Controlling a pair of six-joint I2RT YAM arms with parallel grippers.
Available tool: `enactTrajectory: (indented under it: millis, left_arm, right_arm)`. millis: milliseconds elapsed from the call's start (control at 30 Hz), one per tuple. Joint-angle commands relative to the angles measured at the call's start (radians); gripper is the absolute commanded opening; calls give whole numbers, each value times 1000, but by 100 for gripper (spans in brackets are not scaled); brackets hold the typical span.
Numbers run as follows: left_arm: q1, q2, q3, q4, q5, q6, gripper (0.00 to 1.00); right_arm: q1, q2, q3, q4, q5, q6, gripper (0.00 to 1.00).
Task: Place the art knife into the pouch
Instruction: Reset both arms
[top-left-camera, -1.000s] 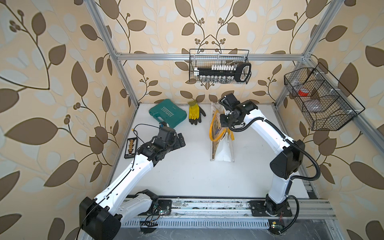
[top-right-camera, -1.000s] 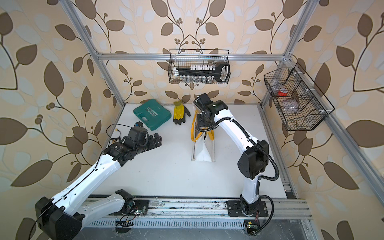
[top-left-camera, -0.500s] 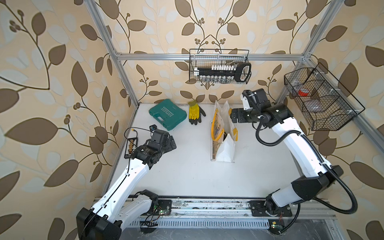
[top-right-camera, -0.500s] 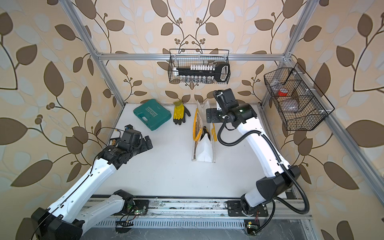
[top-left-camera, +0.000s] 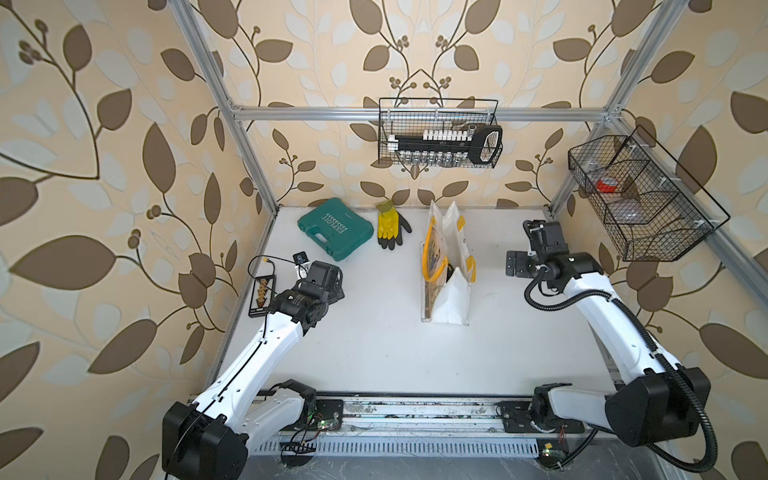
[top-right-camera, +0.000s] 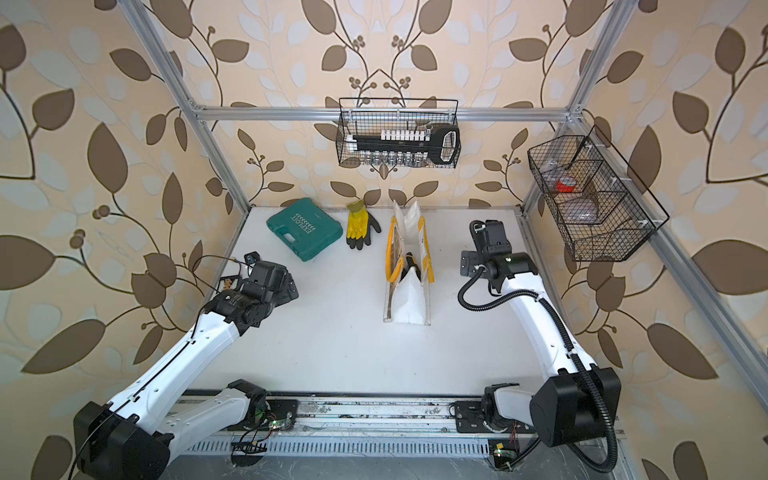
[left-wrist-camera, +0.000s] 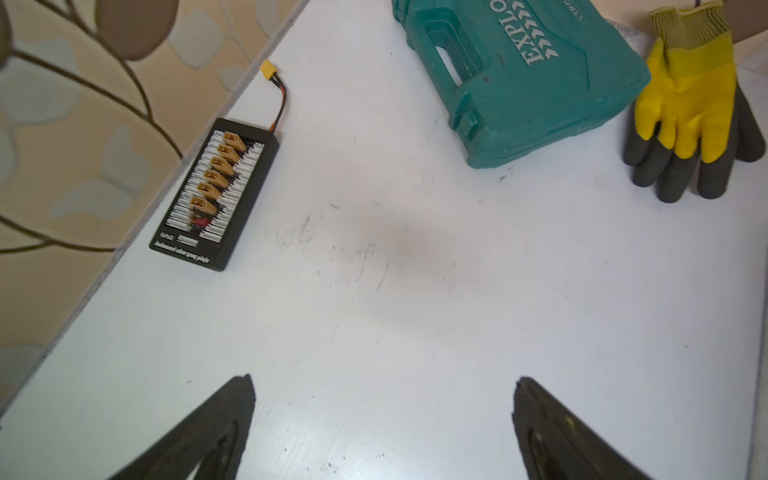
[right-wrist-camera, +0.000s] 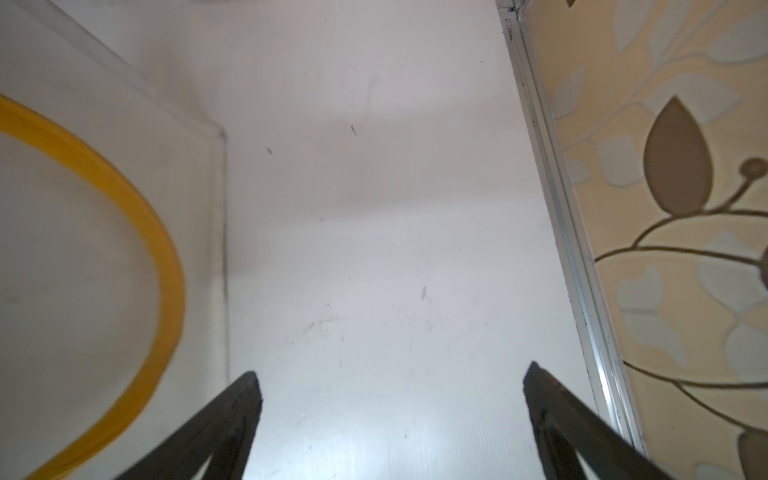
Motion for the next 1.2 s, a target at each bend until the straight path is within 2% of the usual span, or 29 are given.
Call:
enactTrajectory:
  millis: [0,100,233,400,500,600,800,967,1167]
  left_arm:
    - [15,5,-62,120,-122,94,99]
    - [15,15,-147,277,-170,131,99]
    - [15,18,-254,518,-174,236,99]
    - [15,-94,-517,972,-97,423,99]
    - [16,-145,-631,1136,-52,457,99]
    - [18,-97,-670,1244,-59,495,99]
    - [39,28,-683,1438,7,546,99]
    - [76,98,-692,1546,96,566,99]
    - [127,204,-677,1635,142,562,99]
  right_arm:
    - [-3,-83,-150,297,76,-96,100]
    - [-4,-129,-288,491,19,-124,100]
    - [-12,-67,-376,638,6,-117,100]
    - [-16,16,-607,1103,-50,-177,100]
    - [-20,37,-635,1178,-100,-166,100]
    - [-21,89,-655,1261,-129,-165,100]
    - [-22,64,-732,1407,-137,-191,100]
    - [-22,113,-810,1607,-157,-221,100]
    - [-21,204,-838,1737,-150,-214,100]
